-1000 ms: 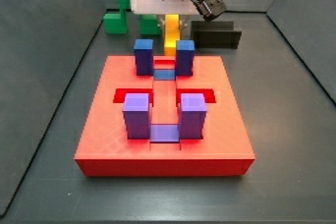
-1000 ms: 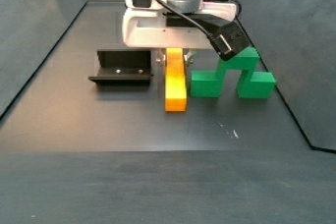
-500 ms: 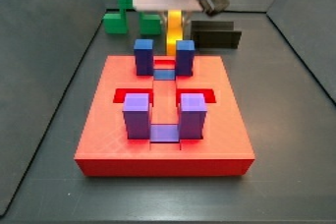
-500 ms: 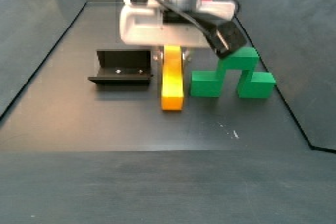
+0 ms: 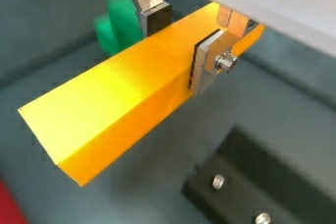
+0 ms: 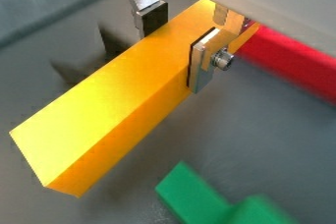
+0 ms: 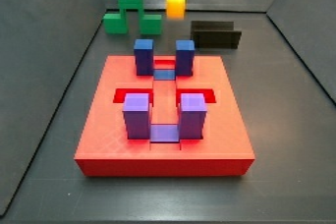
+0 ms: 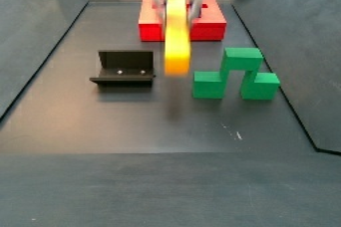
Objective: Pick up the yellow object. Move up. Move to above the board. Insert the yellow object.
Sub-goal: Move to above the board.
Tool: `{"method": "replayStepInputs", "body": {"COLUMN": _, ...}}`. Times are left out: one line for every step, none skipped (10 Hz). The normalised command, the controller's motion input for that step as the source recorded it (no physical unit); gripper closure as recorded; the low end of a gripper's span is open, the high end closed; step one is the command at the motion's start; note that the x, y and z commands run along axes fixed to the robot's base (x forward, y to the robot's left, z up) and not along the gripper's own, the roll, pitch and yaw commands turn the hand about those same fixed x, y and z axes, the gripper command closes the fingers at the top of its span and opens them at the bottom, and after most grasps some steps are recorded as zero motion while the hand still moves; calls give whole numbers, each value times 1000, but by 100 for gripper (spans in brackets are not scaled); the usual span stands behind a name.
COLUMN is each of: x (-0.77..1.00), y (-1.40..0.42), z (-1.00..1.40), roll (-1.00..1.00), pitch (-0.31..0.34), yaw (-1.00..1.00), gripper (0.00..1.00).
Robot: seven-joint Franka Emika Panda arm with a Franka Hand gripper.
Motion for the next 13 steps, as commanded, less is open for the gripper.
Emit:
{"method": "replayStepInputs", "body": {"x": -7, "y": 2, "z": 1400, "roll": 48, "pitch": 7, "yaw": 5, "gripper": 100}}
{"method": "replayStepInputs", "body": {"x": 10, "y": -2, "z": 1400, "roll": 42, "pitch": 38, "yaw": 6, "gripper": 100}}
{"method": "replayStepInputs", "body": {"x": 5, "y": -1, "z": 1400, "roll": 31, "pitch": 55, "yaw": 5, "gripper": 100}}
{"method": "replayStepInputs", "body": {"x": 6, "y": -2, "z": 1400, "roll": 22, "pitch": 54, "yaw": 5, "gripper": 100}}
{"method": "replayStepInputs", "body": {"x": 26, "y": -4, "z": 916, "roll": 21, "pitch": 51, "yaw": 6, "gripper": 100}}
{"method": "replayStepInputs", "body": {"x": 41, "y": -1, "z": 310, "roll": 11, "pitch": 65, "yaw": 6, "gripper": 100}}
{"method": "replayStepInputs", "body": {"x": 48, "y": 1, "z": 170, "roll": 12, "pitch": 58, "yaw": 3, "gripper": 100}}
{"method": "replayStepInputs", "body": {"x": -133, "y": -1400, "z": 215, "roll": -30, "pitch": 385, "yaw": -43, "gripper": 100}}
{"method": "replayStepInputs", "body": {"x": -136, "y": -1400, "z": 211, "roll": -4, "pitch": 370, "yaw": -25, "gripper": 100}}
{"method": "replayStepInputs", "body": {"x": -129, "y": -1400, "z": 219, "roll": 22, "pitch": 288, "yaw": -12, "gripper": 100}}
{"method": "replayStepInputs", "body": {"x": -123, "y": -1400, "z": 218, "roll": -10, "pitch": 238, "yaw": -15, "gripper": 100}}
{"method": "replayStepInputs", "body": {"x": -116, "y": -1400, "z": 226, "roll": 1, "pitch": 137, "yaw": 5, "gripper": 100}}
{"method": "replayStepInputs", "body": {"x": -104, "y": -1400, "z": 235, "roll": 7, "pitch": 100, "yaw": 16, "gripper": 100}}
